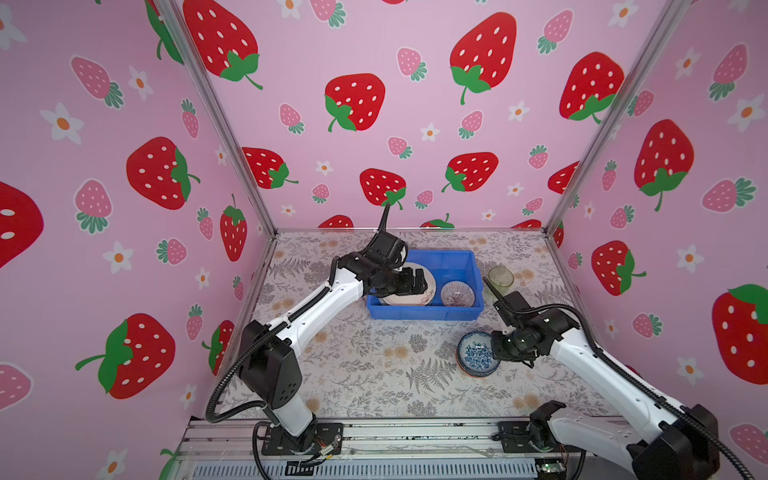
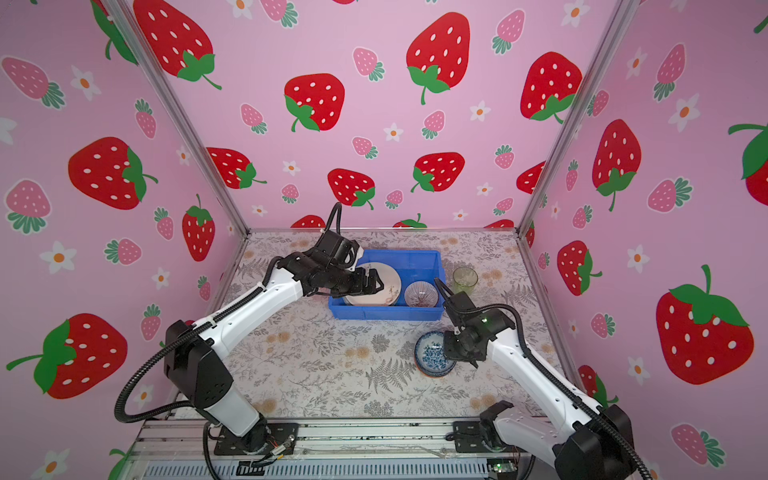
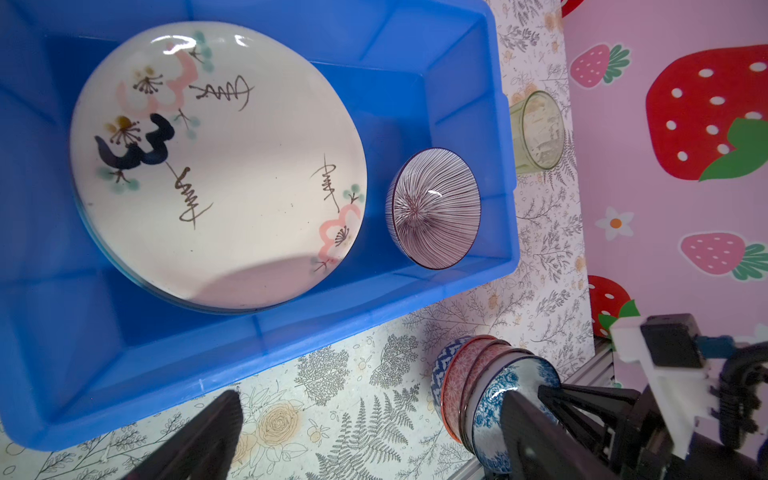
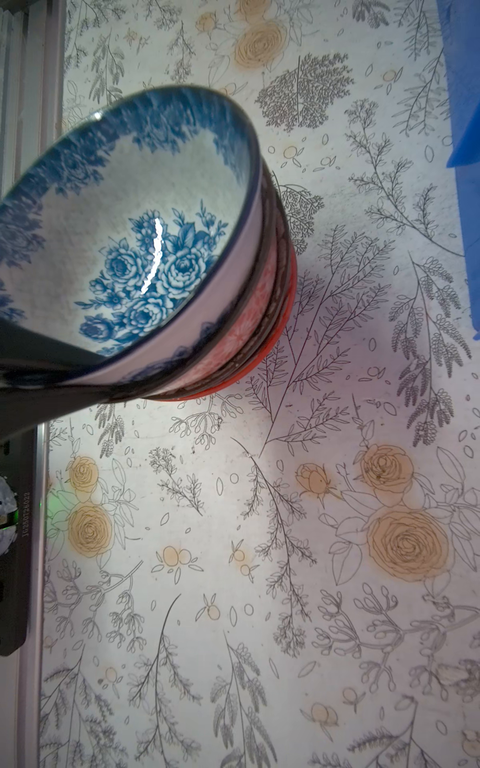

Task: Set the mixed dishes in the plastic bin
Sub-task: 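Move the left gripper to the blue-floral bowl held by the right and grasp it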

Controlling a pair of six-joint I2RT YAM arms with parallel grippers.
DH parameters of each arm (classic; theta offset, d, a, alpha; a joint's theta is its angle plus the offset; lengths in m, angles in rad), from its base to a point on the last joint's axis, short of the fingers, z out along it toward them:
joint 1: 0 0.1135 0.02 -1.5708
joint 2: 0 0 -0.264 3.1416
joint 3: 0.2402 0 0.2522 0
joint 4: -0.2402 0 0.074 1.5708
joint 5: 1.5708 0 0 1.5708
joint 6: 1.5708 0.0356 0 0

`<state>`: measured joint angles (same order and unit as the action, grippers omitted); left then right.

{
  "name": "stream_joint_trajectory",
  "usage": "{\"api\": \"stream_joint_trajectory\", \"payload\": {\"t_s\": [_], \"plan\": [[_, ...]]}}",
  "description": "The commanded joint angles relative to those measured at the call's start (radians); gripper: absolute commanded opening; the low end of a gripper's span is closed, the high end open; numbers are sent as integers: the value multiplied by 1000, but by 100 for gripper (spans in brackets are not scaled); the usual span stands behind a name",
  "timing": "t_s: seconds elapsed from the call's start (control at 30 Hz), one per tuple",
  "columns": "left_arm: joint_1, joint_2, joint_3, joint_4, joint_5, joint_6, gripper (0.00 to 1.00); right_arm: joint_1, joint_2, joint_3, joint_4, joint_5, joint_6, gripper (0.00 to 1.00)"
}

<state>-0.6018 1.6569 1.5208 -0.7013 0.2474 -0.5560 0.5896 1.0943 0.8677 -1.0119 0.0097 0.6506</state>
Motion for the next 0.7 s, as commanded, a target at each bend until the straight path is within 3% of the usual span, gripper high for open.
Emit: {"api": "stream_joint_trajectory", "payload": {"t_s": [0.0,0.67], "plan": [[-10,-44,-17,13,9,-21,99,6,4,52,10,-10,3,7],[-194,-94,-92,21,13,-68,99,6,17,175,-24,-60,-23,4]]}}
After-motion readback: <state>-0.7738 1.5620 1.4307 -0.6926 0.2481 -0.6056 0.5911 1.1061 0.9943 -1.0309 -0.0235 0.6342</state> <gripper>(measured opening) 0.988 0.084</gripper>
